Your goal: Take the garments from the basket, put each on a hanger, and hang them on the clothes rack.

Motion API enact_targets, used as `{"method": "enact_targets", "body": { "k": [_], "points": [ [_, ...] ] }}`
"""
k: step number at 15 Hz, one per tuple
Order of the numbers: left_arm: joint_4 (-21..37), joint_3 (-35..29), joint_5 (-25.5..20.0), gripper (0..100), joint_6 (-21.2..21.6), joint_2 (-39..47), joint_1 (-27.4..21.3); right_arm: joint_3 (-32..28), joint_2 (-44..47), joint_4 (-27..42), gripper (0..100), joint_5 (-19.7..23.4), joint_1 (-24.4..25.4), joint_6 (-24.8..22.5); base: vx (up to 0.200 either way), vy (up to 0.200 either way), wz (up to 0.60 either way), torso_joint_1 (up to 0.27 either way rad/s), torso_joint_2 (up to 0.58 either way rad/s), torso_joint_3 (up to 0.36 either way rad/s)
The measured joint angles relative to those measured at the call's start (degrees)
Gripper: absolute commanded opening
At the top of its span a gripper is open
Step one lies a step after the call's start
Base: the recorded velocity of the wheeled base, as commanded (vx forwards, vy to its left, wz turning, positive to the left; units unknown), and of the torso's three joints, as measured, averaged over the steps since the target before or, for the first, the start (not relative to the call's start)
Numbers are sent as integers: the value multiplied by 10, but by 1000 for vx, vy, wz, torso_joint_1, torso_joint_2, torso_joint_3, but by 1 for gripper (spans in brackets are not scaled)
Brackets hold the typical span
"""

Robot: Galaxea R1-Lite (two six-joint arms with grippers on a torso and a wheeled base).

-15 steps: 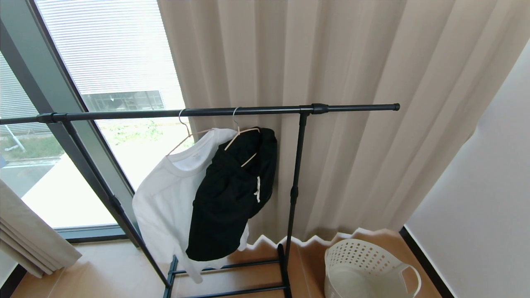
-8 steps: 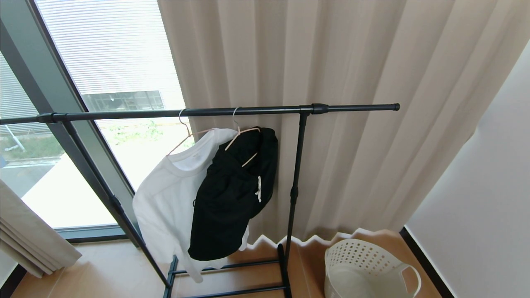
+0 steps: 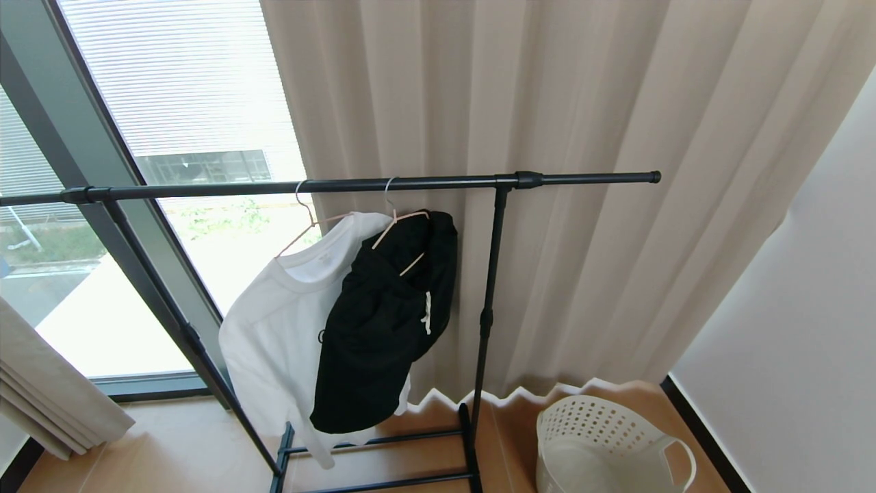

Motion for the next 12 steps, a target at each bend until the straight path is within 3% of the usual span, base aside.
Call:
{"method": "enact_targets", "body": {
  "k": [12],
  "points": [
    [0,0,0,100,0,0,0,0,0,0,100,0,0,0,0,0,0,0,0,0]
  ]
}}
